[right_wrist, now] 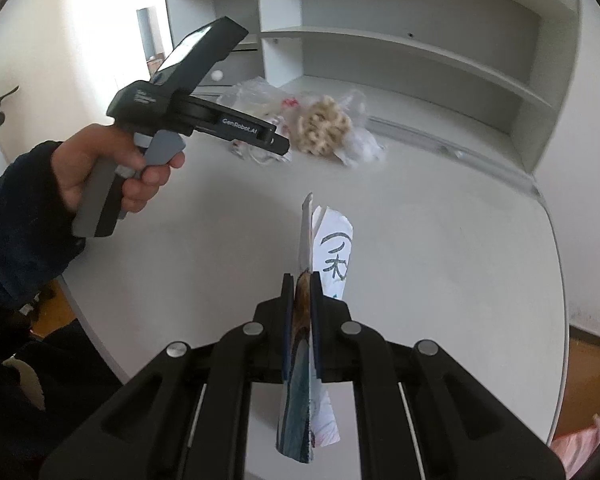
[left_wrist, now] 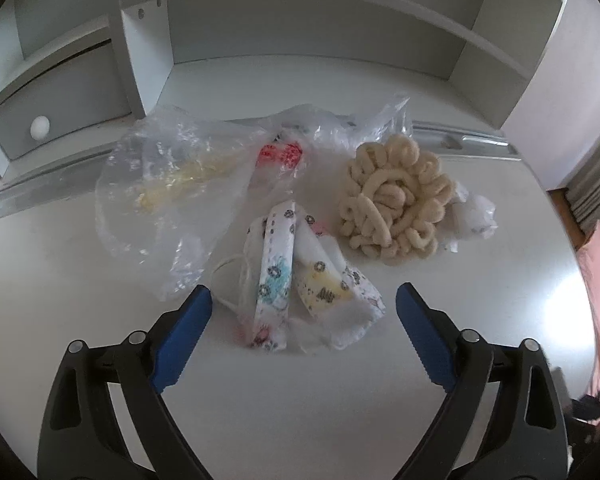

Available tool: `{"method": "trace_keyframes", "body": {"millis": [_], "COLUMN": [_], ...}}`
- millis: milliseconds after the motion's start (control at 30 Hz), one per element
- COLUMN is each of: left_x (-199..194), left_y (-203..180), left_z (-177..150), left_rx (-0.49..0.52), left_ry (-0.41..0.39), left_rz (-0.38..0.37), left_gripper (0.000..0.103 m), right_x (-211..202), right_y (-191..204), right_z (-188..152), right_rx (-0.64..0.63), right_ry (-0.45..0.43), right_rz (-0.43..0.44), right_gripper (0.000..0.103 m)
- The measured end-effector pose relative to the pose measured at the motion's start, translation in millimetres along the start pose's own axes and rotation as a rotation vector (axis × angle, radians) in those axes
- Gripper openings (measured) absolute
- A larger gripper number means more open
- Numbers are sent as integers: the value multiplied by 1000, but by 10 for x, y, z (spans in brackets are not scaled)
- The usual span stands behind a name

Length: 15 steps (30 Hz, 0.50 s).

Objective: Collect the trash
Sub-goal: 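Grasp the floral white cloth with left gripper while right gripper grasps white wrapper, then carry the floral cloth and white wrapper over to the trash bin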

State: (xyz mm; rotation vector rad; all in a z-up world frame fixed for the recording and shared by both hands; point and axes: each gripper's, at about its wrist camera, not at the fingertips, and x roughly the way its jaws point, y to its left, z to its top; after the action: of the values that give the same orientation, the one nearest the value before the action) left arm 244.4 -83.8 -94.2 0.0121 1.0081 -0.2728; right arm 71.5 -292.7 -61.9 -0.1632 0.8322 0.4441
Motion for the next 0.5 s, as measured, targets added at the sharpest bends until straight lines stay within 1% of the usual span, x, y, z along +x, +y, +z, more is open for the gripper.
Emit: {"method": "trace_keyframes", "body": {"millis": [33,67,100,167,233,367,433,500], "left_x": [-17,-28,-53,-146,-290,-590,-718,-825], "left_y": [-18,-31,-36,-40,-68,-275,-483,-813], "left_z": [-9,-11,-30,-107,-241,-504,-606,-666], "left_rx": [6,12,14,6,25,67,116,180], "left_ry": [-10,-11,-8,-5,-16,-34,-48,-68], "left_rz": [30,40,41,26,25,-10,-51,-105], "left_gripper": [68,57,34,19,17,17,17,17], "right_x": [-32,-73,-109,-206,-291,-524,-678,-878], "right_y": [-12,-29,-47,-104,-175,-359,-481,-618], "right_z": [-32,-64,-89,-155,-228,-445,-588,-761], "right_rx": [14,30,43,84,128,232,298,360], "right_ry": [-5,-11,-15,-30,-43,-69,-82,-99], "right_rz": [-4,-8,-9,-13,-21,-89,-132,-198], "right_gripper": [8,8,8,8,8,8,8,8]}}
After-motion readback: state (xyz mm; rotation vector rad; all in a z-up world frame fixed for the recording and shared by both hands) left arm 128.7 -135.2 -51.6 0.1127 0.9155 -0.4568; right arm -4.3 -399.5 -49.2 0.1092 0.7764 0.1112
